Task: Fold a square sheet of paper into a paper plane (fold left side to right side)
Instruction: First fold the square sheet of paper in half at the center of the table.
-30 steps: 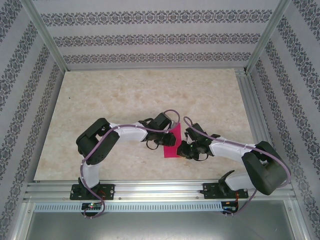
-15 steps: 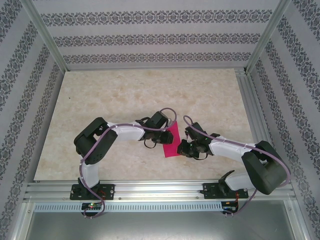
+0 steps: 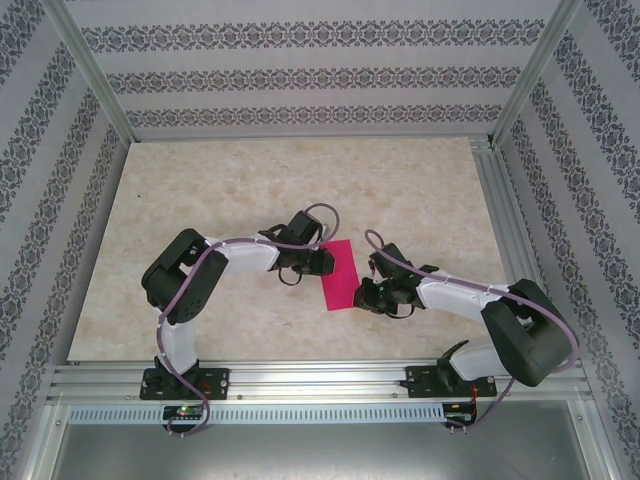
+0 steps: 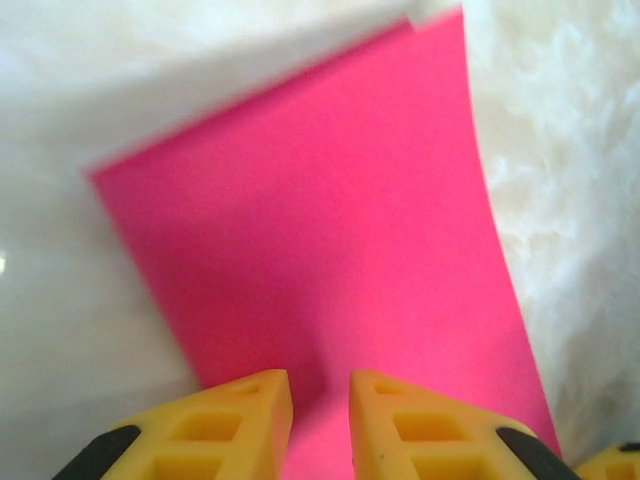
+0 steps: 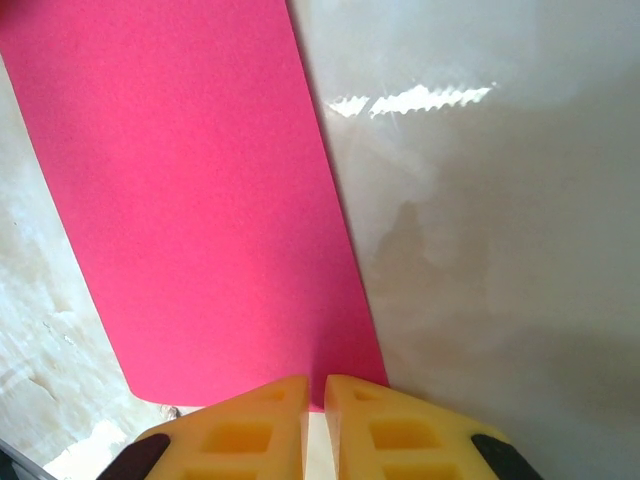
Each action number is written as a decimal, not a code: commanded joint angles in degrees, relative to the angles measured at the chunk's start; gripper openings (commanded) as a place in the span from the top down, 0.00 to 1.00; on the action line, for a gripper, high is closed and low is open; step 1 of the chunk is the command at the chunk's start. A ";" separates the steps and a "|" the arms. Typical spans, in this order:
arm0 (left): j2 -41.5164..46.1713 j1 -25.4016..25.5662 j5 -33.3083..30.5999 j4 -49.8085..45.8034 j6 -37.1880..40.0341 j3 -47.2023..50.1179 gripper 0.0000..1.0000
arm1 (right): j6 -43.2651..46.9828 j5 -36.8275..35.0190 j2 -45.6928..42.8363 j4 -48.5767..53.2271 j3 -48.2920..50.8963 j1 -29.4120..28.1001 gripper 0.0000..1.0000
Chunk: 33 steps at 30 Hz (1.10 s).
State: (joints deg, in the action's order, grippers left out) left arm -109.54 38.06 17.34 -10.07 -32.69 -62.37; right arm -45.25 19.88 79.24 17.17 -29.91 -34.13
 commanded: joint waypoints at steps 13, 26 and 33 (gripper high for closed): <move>3.86 -6.07 -3.81 -4.39 4.57 -4.34 0.72 | 3.23 -0.15 -3.85 8.90 -1.55 0.58 0.84; 14.98 -2.21 3.36 0.39 -2.46 6.47 0.73 | 6.64 0.62 -9.19 14.20 -5.66 2.46 0.82; 12.07 -0.19 5.65 4.84 -5.56 7.19 0.73 | 4.94 4.31 -5.76 6.36 -8.95 3.46 0.82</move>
State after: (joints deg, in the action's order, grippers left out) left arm -96.31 37.17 21.23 -10.09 -35.77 -54.76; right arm -40.56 22.15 70.41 27.07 -36.97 -30.61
